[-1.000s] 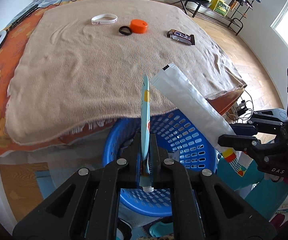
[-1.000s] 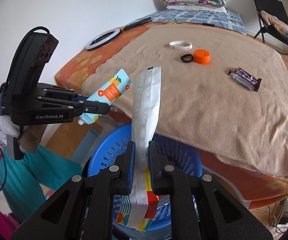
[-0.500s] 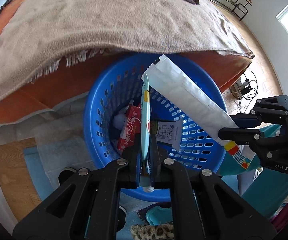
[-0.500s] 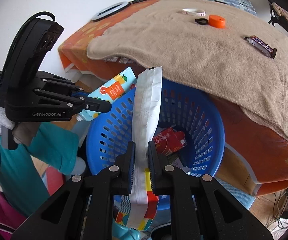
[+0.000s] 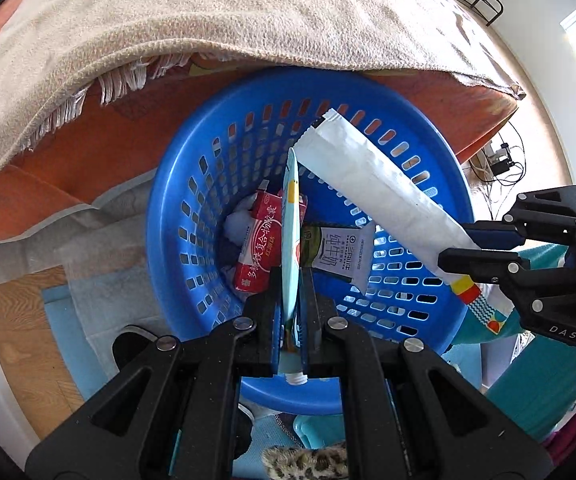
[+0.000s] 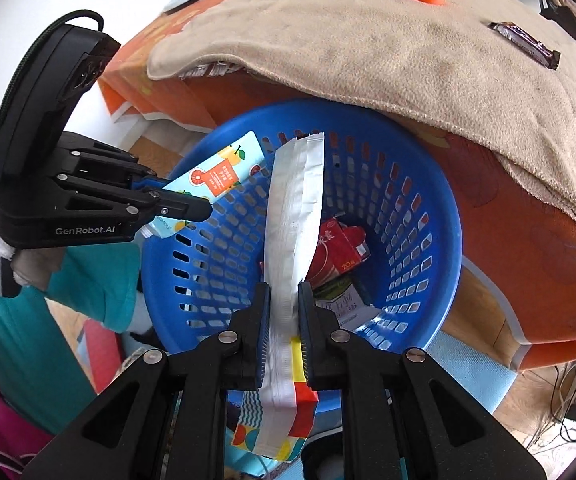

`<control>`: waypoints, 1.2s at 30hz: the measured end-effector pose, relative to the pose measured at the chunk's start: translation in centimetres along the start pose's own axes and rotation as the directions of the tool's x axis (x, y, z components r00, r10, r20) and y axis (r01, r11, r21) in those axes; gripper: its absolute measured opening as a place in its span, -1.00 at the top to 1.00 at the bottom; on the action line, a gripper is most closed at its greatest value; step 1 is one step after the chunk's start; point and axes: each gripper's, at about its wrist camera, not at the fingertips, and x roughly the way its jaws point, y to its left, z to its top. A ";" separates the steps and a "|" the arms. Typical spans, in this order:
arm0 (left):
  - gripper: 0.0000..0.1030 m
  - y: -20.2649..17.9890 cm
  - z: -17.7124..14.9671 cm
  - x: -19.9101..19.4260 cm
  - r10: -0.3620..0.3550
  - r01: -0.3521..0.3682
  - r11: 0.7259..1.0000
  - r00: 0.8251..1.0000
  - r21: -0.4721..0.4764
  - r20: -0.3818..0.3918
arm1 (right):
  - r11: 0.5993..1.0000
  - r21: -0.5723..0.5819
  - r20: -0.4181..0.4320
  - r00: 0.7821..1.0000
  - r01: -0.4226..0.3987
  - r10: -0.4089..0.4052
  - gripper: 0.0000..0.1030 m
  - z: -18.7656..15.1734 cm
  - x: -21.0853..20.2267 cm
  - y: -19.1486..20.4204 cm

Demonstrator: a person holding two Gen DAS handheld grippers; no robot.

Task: Collect trash
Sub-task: 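Carry the tube and wrapper over the blue basket and open both tools, then move both tools back over the towel toward the candy bar and orange lid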

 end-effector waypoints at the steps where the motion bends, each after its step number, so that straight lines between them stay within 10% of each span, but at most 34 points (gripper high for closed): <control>1: 0.91 0.0 0.0 0.0 0.002 -0.002 1.000 1.000 -0.001 -0.002 | 1.000 0.007 -0.004 1.000 -0.002 0.002 0.75 0.0 0.1 -0.1; 9: 0.91 0.3 0.3 0.1 0.025 -0.025 0.999 1.000 -0.024 0.001 | 0.999 0.021 -0.005 1.000 0.031 -0.031 0.69 0.1 0.1 -0.3; 11: 0.86 0.4 0.4 0.1 0.028 -0.028 0.999 1.000 -0.029 -0.001 | 0.999 0.028 -0.007 0.999 0.039 -0.039 0.36 0.2 0.1 -0.5; 15: 0.01 0.6 0.4 -0.2 0.038 -0.037 0.999 0.999 -0.040 0.023 | 0.998 0.040 0.007 0.999 0.048 -0.048 0.15 0.3 -0.2 -0.7; 18: -0.12 0.7 0.6 -0.6 0.050 -0.048 0.998 0.998 -0.044 0.042 | 0.997 0.050 0.010 0.998 0.064 -0.065 0.10 0.4 -0.3 -0.9; 22: -0.16 0.7 0.8 -1.1 0.071 -0.068 0.996 0.995 -0.049 0.063 | 0.994 0.064 0.022 0.996 0.086 -0.087 -0.21 0.4 -0.6 -1.2; 36: -0.17 0.1 2.2 -3.1 0.091 -0.085 0.995 0.985 -0.046 0.145 | 0.983 0.115 0.060 0.987 0.145 -0.152 -0.23 1.2 -2.1 -2.0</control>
